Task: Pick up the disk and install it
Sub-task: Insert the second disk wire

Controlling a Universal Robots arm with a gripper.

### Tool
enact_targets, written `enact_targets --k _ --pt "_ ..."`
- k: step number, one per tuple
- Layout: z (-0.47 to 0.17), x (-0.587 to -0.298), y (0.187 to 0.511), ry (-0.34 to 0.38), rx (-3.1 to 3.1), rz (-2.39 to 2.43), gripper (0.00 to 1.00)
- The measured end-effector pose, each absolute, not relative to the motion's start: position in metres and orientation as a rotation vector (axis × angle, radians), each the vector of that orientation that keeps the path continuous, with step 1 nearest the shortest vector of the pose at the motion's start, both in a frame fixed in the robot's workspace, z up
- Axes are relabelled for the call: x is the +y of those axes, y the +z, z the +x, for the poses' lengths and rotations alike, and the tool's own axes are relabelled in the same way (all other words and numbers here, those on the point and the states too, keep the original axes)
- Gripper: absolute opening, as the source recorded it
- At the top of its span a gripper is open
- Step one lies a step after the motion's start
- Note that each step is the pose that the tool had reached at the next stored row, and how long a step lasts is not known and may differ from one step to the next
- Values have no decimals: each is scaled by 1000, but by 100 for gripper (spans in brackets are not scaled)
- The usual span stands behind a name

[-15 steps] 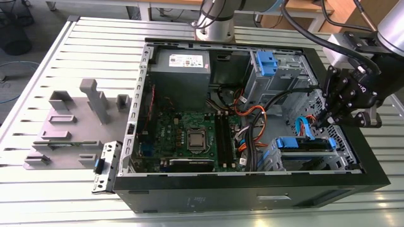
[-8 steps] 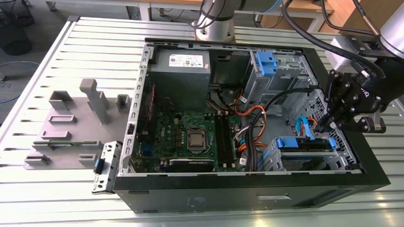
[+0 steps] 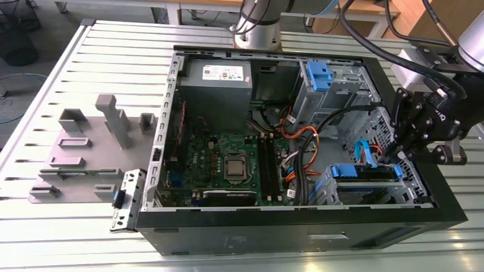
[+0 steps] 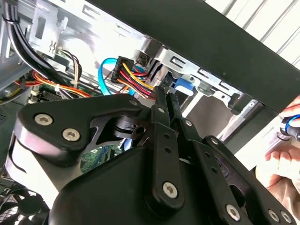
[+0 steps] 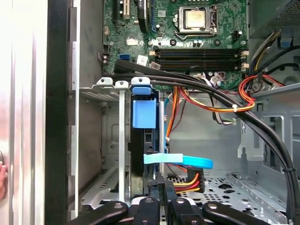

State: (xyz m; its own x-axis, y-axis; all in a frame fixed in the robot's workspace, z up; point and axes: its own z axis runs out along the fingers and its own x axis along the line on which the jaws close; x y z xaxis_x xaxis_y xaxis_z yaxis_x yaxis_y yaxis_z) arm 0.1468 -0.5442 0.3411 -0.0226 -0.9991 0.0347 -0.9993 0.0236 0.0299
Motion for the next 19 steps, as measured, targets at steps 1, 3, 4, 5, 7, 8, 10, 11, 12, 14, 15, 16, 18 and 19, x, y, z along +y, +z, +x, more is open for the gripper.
enact_targets --k 1,3,4,5,7,8,10,11,12,14,15,16,18,19 --pt "147 -545 341 7 -2213 2163 16" --pt "147 -546 341 11 -2212 2161 16" --pt "147 -546 341 13 -2211 2160 16" --pt "147 -547 341 15 -2210 2159 16" --pt "147 -548 341 19 -2208 2157 16" --pt "147 -548 341 21 -2207 2156 16" --pt "146 -549 341 27 -2204 2153 16" --pt "146 -549 341 30 -2203 2152 16" --pt "146 -549 341 32 -2202 2151 16" --pt "146 -550 341 35 -2201 2150 16" --pt "145 -550 341 37 -2200 2149 16" --pt "145 -550 341 39 -2199 2148 16" --pt "145 -550 340 43 -2197 2146 16" --pt "145 -550 340 45 -2196 2145 16"
